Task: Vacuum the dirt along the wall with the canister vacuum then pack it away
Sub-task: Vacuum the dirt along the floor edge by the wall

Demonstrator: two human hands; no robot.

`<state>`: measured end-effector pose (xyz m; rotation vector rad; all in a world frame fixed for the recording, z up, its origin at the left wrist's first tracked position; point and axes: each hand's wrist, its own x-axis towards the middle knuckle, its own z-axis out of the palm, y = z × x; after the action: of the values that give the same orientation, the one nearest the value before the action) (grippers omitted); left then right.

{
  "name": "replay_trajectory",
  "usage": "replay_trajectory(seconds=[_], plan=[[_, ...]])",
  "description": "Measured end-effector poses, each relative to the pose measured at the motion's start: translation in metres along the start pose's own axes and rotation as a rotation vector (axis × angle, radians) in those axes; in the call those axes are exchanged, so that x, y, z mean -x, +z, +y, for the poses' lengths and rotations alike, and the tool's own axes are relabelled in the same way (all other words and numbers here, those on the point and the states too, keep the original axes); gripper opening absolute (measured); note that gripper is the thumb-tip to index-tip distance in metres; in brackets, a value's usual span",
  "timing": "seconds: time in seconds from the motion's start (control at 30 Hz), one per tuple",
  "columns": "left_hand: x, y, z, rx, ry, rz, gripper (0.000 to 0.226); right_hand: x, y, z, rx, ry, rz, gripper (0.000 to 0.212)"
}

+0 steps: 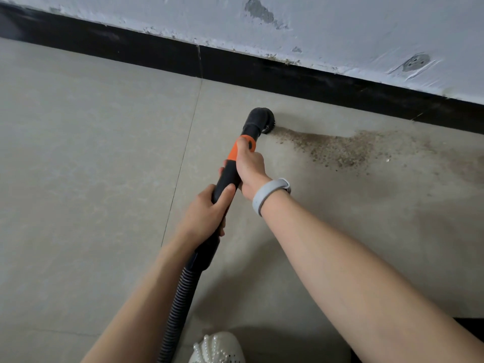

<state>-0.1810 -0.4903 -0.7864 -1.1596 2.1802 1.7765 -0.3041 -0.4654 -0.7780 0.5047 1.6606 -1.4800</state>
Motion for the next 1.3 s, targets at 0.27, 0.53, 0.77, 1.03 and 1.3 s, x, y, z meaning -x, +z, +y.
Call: replay_trajectory(seconds=[0.27, 0.53, 0.77, 1.03, 1.3], plan=[[0.042, 0.018, -0.024, -0.042, 0.006, -0.111, 0.030, 0.025, -0.036, 0.046, -0.085, 0.016, 0.085, 0.036], [0.052, 0.015, -0.032, -0.020, -0.016, -0.088, 0.034, 0.030, -0.031, 0.057, -0.107, -0.011, 0.062, 0.033], [0.004, 0.016, -0.001, 0.034, -0.004, 0.021, 0.036, -0.002, -0.015, 0.003, -0.019, -0.022, -0.028, 0.031], [0.012, 0.034, -0.003, -0.062, 0.020, -0.103, 0.034, 0.005, -0.049, 0.015, -0.066, 0.002, 0.097, 0.033], [0.042, 0.047, -0.016, -0.211, 0.072, -0.317, 0.033, 0.038, -0.091, 0.053, -0.212, 0.008, 0.257, 0.035]])
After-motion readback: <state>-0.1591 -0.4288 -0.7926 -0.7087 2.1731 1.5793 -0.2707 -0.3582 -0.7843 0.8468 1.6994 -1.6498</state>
